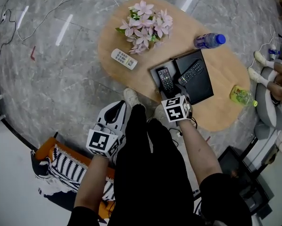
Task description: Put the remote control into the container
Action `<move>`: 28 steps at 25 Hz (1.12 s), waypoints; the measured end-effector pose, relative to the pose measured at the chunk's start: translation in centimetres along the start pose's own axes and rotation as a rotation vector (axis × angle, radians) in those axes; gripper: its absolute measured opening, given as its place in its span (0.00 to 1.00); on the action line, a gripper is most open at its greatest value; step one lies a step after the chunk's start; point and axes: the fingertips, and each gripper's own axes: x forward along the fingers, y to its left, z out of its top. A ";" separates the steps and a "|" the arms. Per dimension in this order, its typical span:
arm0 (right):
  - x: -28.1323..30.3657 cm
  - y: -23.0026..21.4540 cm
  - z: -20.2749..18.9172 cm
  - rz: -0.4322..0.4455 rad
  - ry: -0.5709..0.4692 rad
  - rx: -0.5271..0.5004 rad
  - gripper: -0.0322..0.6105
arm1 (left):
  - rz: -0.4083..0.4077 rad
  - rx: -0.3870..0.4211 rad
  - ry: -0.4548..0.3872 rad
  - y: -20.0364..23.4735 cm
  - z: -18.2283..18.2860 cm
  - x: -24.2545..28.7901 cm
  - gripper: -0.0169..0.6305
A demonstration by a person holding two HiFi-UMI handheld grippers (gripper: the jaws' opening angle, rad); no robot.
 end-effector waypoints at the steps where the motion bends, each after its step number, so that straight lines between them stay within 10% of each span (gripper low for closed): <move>1: 0.2 0.0 -0.1 -0.004 0.002 -0.006 0.45 | -0.002 -0.003 0.004 0.1 -0.2 0.1 0.04; 28: 3.5 -0.8 -1.7 -0.039 0.084 -0.025 0.45 | -0.015 -0.052 0.055 0.9 -3.2 0.8 0.04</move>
